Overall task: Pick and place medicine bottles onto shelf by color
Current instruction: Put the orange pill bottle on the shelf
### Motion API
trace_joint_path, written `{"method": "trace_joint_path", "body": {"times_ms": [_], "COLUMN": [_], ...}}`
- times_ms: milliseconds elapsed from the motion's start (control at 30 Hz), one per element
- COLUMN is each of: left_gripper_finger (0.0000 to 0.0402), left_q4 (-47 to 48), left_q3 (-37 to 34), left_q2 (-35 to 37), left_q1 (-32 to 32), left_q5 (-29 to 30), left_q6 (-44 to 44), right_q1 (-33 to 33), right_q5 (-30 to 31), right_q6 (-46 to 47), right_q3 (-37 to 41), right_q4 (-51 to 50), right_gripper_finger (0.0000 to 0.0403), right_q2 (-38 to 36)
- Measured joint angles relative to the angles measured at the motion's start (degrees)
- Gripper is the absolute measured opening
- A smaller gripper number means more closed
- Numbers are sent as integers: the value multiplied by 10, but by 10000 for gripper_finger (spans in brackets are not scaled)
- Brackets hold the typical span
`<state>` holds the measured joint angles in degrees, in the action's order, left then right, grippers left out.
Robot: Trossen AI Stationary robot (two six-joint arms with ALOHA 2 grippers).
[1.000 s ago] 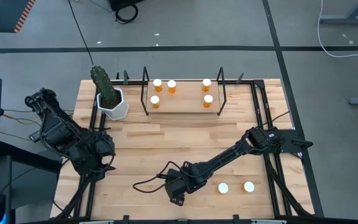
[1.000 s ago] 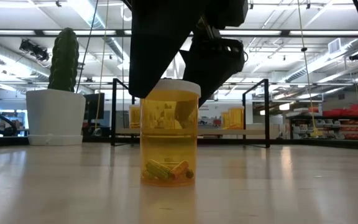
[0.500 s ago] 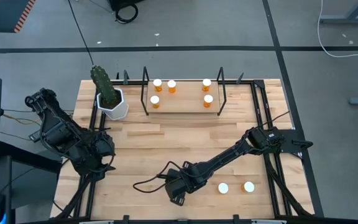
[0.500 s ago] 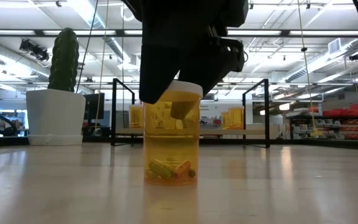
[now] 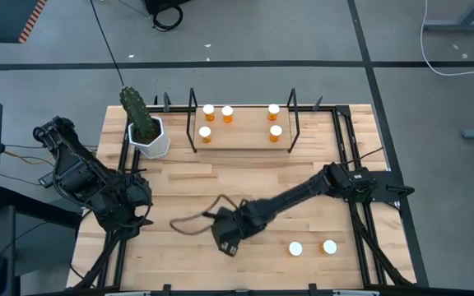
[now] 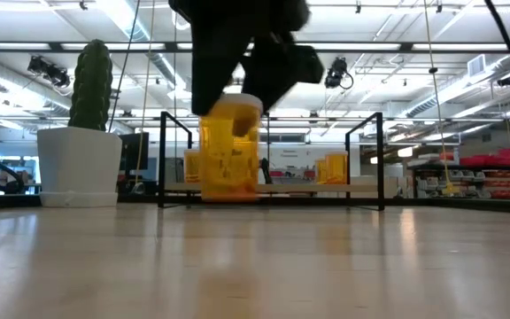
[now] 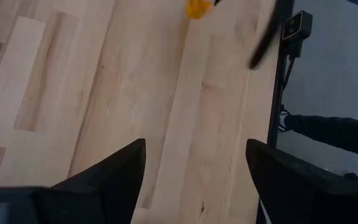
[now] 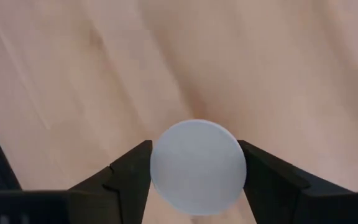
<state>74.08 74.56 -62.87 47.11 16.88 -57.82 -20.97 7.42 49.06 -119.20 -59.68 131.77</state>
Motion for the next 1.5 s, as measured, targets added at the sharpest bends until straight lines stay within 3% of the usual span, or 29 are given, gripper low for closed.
{"method": "trace_joint_path", "body": {"times_ms": [467,700,1000,1500], "left_gripper_finger": [281,281,281,281], "left_q4": [0,2,3,-3], "left_q3": [0,0,0,0], "left_q2": [0,0,0,0], "left_q1": [0,-1,-41,-121], "left_q5": [0,42,67,65], "left_q6": [-34,-64,-116,-122], "right_q1": [182,289,402,506], "right_q5": [-9,-19,-28,-26], "right_q6": [-105,-180,-229,-283], "right_q3": [-129,-155,-158,-158], "right_q4": [-137,-192,-204,-145], "right_gripper_finger": [226,226,226,226], "right_q2": [0,-9,-11,-11]}}
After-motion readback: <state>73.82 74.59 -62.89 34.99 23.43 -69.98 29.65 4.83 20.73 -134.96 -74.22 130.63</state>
